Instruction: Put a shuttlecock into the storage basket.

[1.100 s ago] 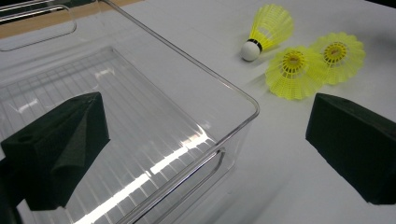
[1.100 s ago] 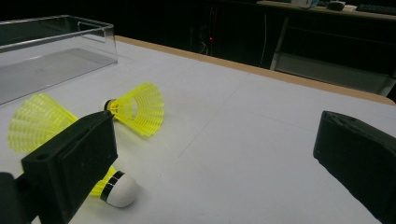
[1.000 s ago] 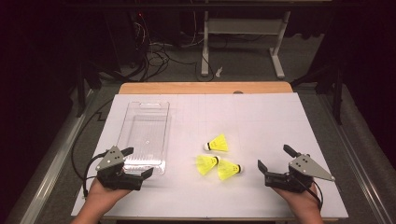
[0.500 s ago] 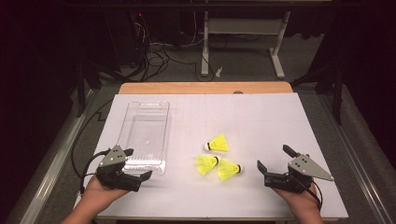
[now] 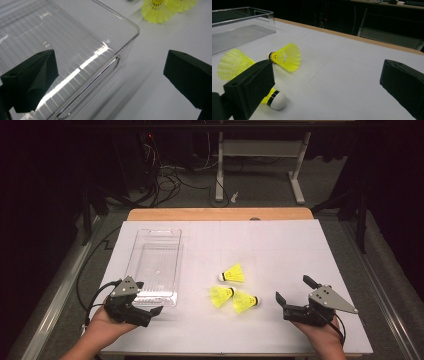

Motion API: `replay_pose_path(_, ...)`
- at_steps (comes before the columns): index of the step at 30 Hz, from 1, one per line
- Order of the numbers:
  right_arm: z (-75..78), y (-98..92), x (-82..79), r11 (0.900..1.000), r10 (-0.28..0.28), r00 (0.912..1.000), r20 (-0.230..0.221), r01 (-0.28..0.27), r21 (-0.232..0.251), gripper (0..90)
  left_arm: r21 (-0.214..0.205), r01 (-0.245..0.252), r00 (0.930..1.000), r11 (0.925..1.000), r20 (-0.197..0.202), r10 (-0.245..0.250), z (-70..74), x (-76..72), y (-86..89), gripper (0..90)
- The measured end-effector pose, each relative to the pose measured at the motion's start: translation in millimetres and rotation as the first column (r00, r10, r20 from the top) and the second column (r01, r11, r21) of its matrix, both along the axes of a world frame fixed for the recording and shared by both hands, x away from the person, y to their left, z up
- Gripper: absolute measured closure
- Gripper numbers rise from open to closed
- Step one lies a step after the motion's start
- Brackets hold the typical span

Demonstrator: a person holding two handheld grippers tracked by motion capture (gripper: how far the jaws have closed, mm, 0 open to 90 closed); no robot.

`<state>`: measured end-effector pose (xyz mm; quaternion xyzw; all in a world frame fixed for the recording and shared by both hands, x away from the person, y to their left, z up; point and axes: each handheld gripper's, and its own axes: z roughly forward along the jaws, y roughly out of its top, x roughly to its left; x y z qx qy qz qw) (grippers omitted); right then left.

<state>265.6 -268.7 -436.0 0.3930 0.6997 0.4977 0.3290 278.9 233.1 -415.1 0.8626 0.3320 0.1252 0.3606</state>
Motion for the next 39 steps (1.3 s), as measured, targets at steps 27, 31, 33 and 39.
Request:
replay_pose_path(27, -0.9, 1.2, 0.7, 1.0, 0.006, 1.0, 0.0, -0.006, -0.003, 0.0, 0.181, 0.07, 0.9939, 0.981, -0.097, -0.053, 10.5, 9.3, -12.4, 0.8)
replay_pose_path(31, -0.8, 1.8, 0.6, 0.9999, 0.01, 0.9999, 0.001, -0.01, -0.002, 0.0, 0.18, 0.085, 0.9914, 0.98, -0.114, -0.065, 13.3, 10.3, -14.9, 0.8)
replay_pose_path(33, -0.8, 1.6, 0.5, 0.9999, 0.01, 0.9999, 0.0, -0.01, 0.0, 0.0, 0.188, 0.09, 0.991, 0.978, -0.115, -0.069, 14.5, 11.2, -15.6, 0.8)
replay_pose_path(39, -1.3, 1.8, 0.4, 0.9999, 0.011, 0.9999, -0.002, -0.011, 0.0, 0.0, 0.196, 0.106, 0.989, 0.9748, -0.122, -0.083, 17.4, 12.1, -19.9, 0.8)
